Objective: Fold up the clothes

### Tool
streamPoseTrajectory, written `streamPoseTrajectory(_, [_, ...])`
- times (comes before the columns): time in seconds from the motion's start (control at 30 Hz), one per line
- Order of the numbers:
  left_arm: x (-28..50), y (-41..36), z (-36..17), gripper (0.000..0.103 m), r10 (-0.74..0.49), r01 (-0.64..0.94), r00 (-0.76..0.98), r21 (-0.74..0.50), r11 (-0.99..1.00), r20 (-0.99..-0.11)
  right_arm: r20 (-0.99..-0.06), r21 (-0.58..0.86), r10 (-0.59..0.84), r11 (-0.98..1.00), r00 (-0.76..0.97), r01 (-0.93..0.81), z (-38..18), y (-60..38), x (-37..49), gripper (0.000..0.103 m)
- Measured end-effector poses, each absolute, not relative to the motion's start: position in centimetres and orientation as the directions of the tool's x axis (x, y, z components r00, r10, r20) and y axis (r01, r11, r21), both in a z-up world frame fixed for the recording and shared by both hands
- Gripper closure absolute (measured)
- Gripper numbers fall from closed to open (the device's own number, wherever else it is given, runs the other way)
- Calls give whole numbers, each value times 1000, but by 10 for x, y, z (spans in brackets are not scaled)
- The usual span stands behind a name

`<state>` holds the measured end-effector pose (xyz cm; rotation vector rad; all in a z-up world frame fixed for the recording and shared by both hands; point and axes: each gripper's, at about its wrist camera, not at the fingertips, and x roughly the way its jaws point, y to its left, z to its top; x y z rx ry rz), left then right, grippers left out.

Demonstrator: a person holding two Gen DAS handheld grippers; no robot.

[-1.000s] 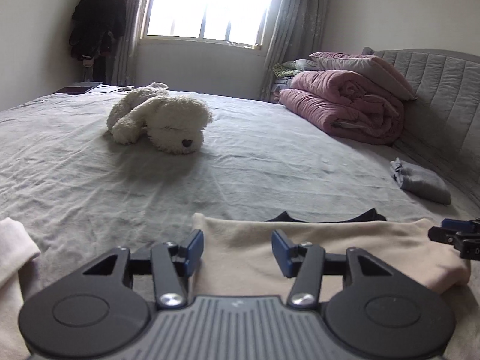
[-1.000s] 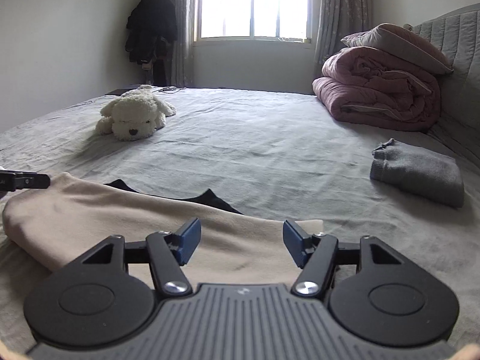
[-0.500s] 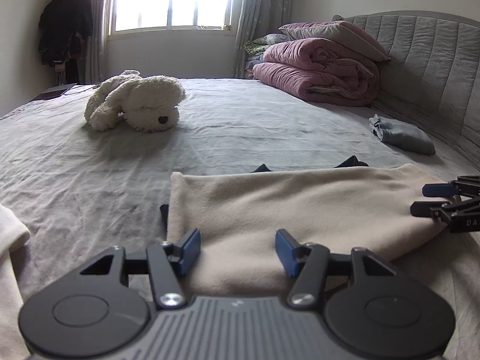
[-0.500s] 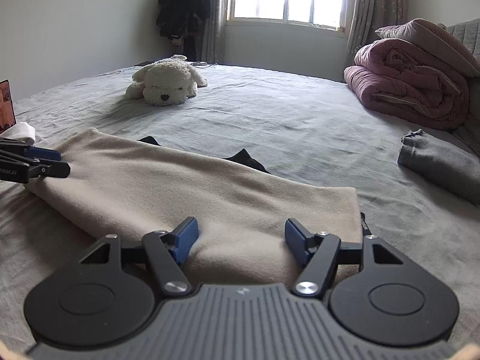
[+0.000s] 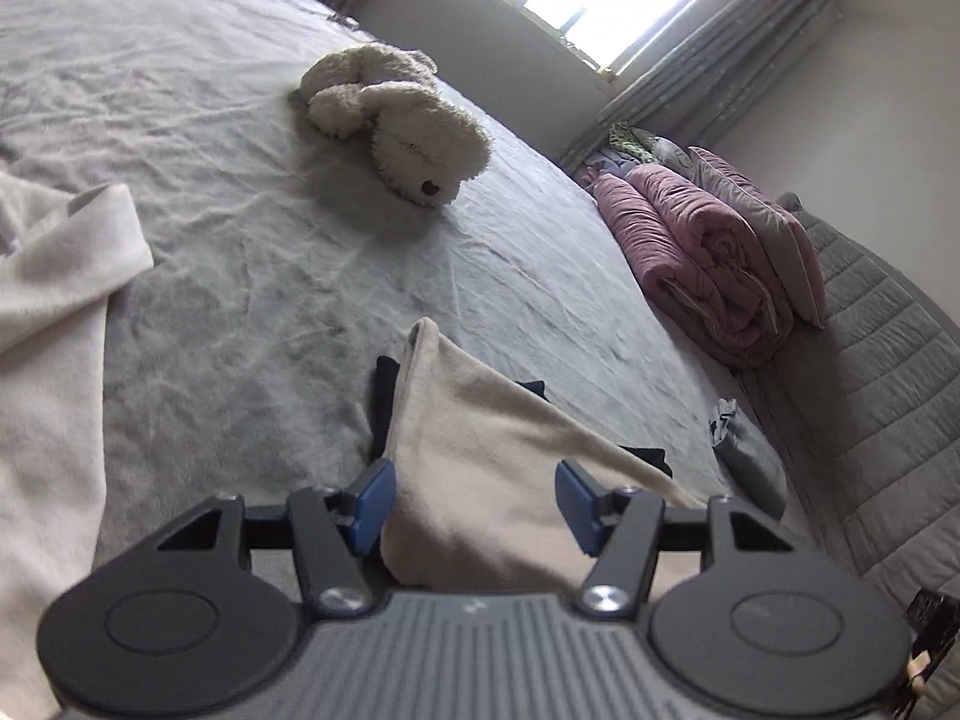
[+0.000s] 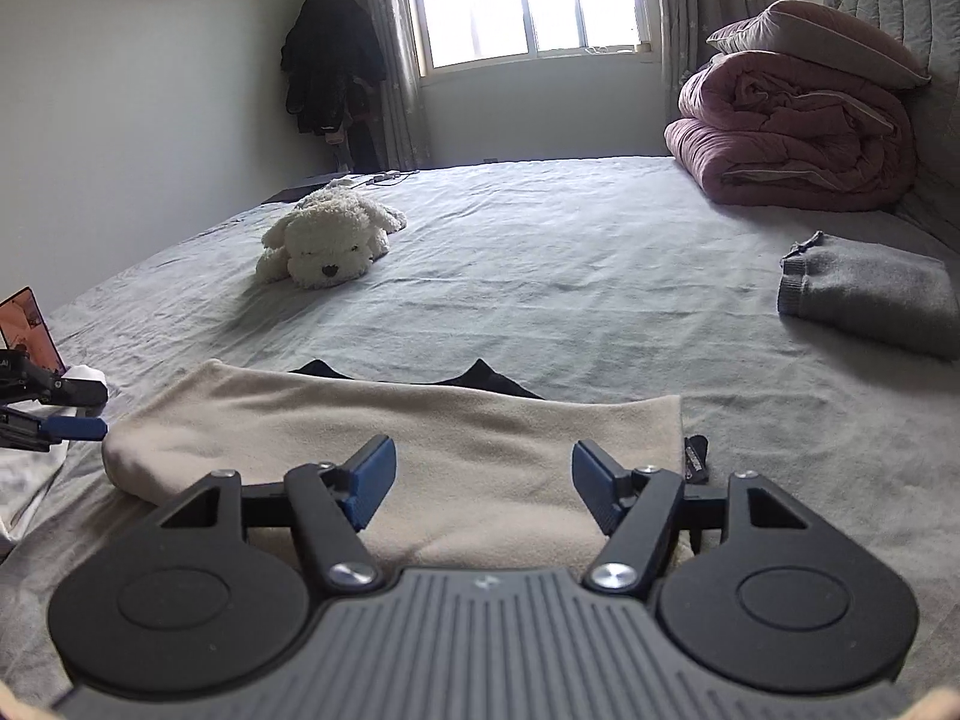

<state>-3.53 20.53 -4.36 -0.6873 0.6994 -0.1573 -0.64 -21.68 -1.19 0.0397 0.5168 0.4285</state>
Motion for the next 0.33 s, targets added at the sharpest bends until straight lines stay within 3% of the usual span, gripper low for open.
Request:
streamPoseTrajectory(0.13, [-38, 214, -49, 40, -388, -219, 691, -687, 693, -610, -494, 134, 403, 911, 770, -391, -8, -206, -8, 34])
streamPoseTrajectory(0.33, [-38, 200, -65, 36, -515, -228, 681, -820, 525, -520, -506, 154, 431, 897, 747, -414, -4, -190, -5, 34])
